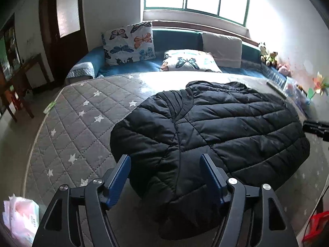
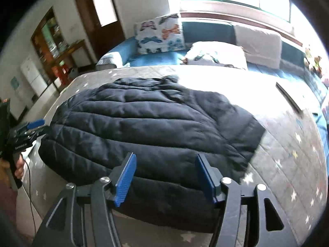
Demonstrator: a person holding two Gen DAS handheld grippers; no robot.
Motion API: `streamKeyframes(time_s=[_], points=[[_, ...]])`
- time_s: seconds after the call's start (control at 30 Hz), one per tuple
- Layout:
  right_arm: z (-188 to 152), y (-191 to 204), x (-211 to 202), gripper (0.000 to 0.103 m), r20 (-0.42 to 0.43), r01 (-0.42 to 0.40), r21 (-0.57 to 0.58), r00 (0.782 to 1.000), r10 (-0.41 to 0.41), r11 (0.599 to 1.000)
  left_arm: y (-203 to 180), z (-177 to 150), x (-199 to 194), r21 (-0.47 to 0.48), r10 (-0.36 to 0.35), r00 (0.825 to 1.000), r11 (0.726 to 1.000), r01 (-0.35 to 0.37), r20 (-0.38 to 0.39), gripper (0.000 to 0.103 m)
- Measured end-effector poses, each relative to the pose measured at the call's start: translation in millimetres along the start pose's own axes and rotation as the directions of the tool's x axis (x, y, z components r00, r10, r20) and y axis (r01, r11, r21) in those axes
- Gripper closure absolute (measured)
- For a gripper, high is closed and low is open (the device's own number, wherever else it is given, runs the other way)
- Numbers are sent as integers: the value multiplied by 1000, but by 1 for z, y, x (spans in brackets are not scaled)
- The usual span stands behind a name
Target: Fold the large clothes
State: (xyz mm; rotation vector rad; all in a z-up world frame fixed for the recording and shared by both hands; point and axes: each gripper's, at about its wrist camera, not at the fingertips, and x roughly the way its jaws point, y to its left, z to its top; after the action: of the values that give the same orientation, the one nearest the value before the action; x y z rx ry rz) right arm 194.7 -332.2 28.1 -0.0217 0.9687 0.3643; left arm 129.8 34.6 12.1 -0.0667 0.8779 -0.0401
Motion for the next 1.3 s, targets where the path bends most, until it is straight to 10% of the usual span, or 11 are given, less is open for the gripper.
streamKeyframes(time_s=[0.27,0.47,0.8,1.07,1.3], points=[[-17,-60,4,27,-15,-55,197,998,60,979,36,-1,6,-170,-122,991,979,112,-46,20],[-25,-97,22,25,-26,-140,346,987,159,928,77,-5,21,-388,-311,950,880,275,-32,17],[-24,-128,69,0,1,-267,460,954,300,847,90,-19,68,-509,-396,916,802,313,-60,10],[-17,-132,88,0,-1,-333,438,929,370,835,83,-18,99,-548,-453,888,765,338,-84,1],[-8,-115,98,0,-85,-354,392,905,417,849,81,-11,127,-582,-569,812,706,403,-128,3]])
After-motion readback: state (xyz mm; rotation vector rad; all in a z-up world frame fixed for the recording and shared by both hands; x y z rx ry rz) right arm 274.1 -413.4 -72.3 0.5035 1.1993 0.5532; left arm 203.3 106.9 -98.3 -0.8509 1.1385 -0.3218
